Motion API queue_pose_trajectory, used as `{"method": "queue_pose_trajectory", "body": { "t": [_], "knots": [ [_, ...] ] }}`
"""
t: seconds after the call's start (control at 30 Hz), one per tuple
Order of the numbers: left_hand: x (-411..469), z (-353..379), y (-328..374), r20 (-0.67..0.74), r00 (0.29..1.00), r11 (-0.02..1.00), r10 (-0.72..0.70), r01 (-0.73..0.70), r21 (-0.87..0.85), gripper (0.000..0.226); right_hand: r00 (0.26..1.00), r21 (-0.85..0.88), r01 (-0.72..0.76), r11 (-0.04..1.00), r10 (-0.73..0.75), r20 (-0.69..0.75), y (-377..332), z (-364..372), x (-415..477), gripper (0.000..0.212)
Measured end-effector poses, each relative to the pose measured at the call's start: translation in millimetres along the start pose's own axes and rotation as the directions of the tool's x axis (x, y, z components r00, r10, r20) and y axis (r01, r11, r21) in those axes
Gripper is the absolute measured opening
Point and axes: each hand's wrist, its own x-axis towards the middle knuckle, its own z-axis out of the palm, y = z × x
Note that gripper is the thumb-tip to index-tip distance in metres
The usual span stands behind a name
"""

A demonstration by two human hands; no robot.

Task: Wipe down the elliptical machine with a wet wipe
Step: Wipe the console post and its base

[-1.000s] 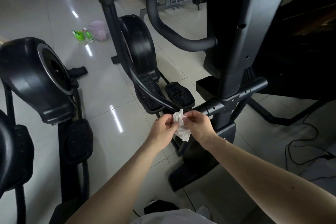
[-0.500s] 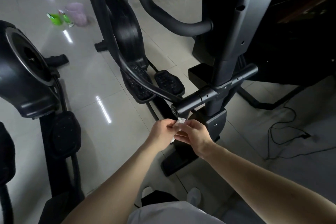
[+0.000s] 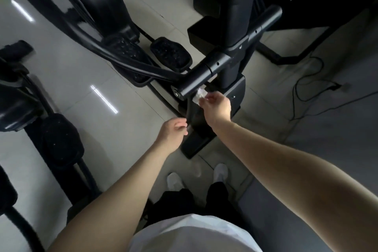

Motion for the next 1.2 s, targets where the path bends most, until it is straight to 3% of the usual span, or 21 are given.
{"method": "queue_pose_trajectory", "body": {
  "t": [0.13, 0.33, 0.43, 0.57, 0.67, 0.87, 1.07, 1.2],
  "knots": [
    [6.9, -4.3, -7.2, 0.000, 0.999, 0.999, -0.042, 0.042, 0.008, 0.031, 0.994, -0.020, 0.106, 0.994, -0.106, 0.001, 1.0, 29.6, 14.3, 0.012],
    [16.1, -18.1, -8.3, -0.020, 0.995, 0.992, -0.100, 0.101, 0.068, 0.026, 0.999, -0.062, -0.052, 0.997, 0.053, 0.007, 51.5, 69.7, 44.4, 0.014],
    [20.5, -20.3, -4.8, -0.029, 0.995, 0.991, -0.098, 0.100, 0.086, 0.024, 0.982, 0.011, -0.183, 0.983, 0.182, 0.051, 59.4, 68.6, 48.2, 0.011],
    [25.6, -12.7, 2.7, -0.018, 0.996, 0.990, -0.089, 0.091, 0.104, 0.022, 0.980, 0.026, -0.161, 0.987, 0.157, 0.122, 56.5, 39.7, 21.1, 0.025],
    [25.6, -1.6, 13.2, 0.021, 0.998, 0.992, -0.053, 0.050, 0.117, 0.029, 0.966, 0.014, -0.192, 0.981, 0.186, 0.181, 65.0, 22.8, -0.3, 0.019],
    [17.3, 23.3, 27.7, 0.145, 0.989, 0.990, -0.007, -0.013, 0.137, 0.043, 0.941, 0.163, -0.273, 0.948, 0.227, 0.251, 73.5, -5.4, -32.4, 0.019],
    [4.6, 37.0, 28.9, 0.245, 0.969, 0.980, 0.022, -0.069, 0.187, 0.037, 0.921, 0.218, -0.345, 0.913, 0.285, 0.264, 77.6, -29.0, -45.8, 0.016],
    [-1.2, 41.4, 28.0, 0.344, 0.939, 0.973, 0.020, -0.097, 0.209, 0.009, 0.912, 0.265, -0.382, 0.885, 0.314, 0.265, 85.4, -41.5, -43.0, 0.018]
  ]
}}
